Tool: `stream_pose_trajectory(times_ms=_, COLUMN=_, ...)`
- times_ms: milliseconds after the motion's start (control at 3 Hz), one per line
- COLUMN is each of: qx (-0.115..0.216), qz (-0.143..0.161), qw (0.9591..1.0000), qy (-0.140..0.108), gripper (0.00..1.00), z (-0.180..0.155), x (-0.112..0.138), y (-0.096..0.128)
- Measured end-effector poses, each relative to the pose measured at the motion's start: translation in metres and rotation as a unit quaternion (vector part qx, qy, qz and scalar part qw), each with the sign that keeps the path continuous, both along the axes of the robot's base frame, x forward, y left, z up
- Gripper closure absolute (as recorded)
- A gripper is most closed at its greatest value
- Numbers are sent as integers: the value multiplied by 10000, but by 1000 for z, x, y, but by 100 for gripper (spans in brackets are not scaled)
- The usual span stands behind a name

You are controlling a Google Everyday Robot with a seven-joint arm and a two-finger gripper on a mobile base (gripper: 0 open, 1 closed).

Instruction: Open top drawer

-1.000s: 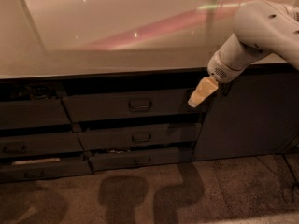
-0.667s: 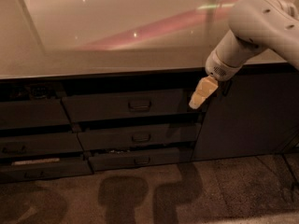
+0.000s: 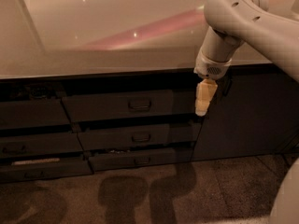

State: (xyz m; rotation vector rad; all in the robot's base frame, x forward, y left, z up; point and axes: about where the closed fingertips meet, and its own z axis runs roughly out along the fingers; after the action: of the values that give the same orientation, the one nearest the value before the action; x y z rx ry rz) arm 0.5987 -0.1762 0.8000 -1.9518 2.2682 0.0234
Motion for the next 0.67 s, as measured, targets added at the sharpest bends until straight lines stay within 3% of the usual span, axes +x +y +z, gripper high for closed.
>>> stream_pose_trajectory(times_ms=333, qx=0, qz=0, qw=10000, qy=0, gripper=0, z=0, x=0, y=0)
stream_pose_trajectory(times_ms=667, qx=-121, qz=-101, qw=9998, qy=-143, gripper=0, z=-42, x=-34, y=6)
